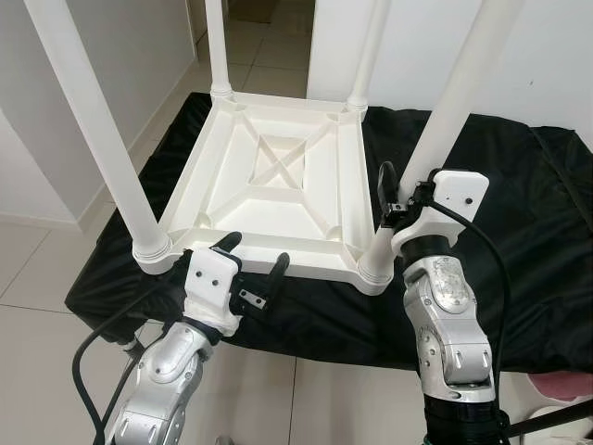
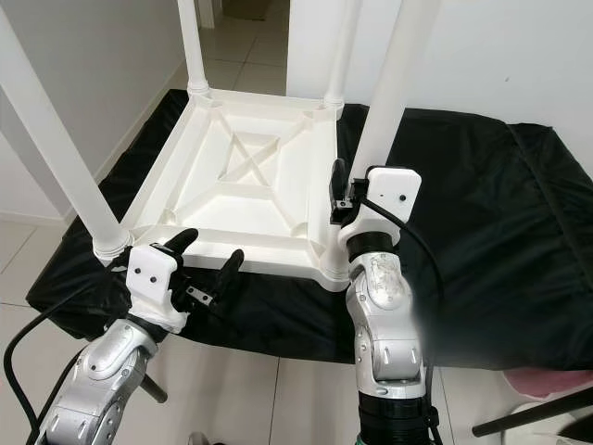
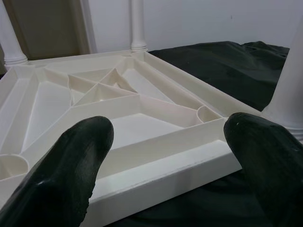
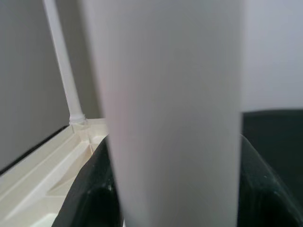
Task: Building children table
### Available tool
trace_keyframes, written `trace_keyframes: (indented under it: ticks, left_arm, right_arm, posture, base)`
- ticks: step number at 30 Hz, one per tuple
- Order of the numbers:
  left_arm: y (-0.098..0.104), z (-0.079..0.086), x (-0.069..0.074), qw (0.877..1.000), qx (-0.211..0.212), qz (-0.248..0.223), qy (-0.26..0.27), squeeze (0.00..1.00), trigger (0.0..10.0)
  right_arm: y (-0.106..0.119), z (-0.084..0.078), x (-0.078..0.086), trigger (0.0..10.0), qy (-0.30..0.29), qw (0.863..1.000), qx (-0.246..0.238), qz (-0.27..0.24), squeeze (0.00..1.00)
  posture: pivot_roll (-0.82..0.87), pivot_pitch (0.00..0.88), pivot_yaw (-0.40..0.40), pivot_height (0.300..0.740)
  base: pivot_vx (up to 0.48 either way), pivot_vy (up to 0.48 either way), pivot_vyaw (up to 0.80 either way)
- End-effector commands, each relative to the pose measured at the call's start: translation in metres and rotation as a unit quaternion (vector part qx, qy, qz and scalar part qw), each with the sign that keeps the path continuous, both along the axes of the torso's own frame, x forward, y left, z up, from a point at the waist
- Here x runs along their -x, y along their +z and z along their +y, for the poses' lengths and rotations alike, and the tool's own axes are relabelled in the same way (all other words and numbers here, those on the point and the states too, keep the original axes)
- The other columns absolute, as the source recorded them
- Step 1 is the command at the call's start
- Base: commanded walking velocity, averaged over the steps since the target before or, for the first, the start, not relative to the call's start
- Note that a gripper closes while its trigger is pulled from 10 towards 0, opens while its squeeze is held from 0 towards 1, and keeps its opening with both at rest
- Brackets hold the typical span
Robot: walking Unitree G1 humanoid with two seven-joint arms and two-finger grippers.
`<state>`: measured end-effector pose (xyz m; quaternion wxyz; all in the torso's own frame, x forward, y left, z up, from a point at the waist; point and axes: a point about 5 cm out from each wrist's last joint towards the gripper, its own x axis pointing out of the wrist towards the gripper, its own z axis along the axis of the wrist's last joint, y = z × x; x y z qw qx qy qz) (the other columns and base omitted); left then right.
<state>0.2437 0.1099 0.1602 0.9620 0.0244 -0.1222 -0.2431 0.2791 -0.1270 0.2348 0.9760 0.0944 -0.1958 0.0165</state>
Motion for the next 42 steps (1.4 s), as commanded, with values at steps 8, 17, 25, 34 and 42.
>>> trace_keyframes:
  ticks: [8,17,25,34,42]
  left_arm:
    - [0.004,-0.01,0.004,0.999,-0.007,0.002,-0.05,0.0,10.0]
    - [0.004,-0.011,0.005,0.999,-0.005,0.002,-0.052,0.0,10.0]
    - [0.005,-0.015,0.006,0.998,-0.002,0.002,-0.057,0.0,10.0]
    - [0.004,-0.017,0.007,0.998,-0.001,0.008,-0.06,0.0,10.0]
    - [0.002,-0.017,0.007,0.998,-0.005,0.011,-0.062,0.0,10.0]
  right_arm:
    - [-0.005,-0.011,-0.005,10.0,0.053,0.962,-0.267,0.028,0.0]
    - [-0.007,-0.01,-0.006,10.0,0.075,0.949,-0.305,0.034,0.0]
    - [-0.035,-0.022,-0.007,10.0,0.147,0.813,-0.561,0.05,0.0]
    - [-0.149,-0.069,0.011,10.0,0.072,0.716,-0.687,0.103,0.0]
    - [-0.147,-0.063,0.009,10.0,0.094,0.731,-0.665,0.12,0.0]
  posture:
    - [-0.02,0.091,-0.009,0.74]
    - [-0.02,0.091,-0.01,0.74]
    - [-0.02,0.092,-0.012,0.74]
    - [-0.02,0.095,-0.006,0.74]
    - [-0.02,0.099,-0.003,0.74]
  base:
    - [0.0,0.0,0.0]
    - [0.0,0.0,0.0]
    - [0.0,0.0,0.0]
    - [0.0,0.0,0.0]
    - [0.0,0.0,0.0]
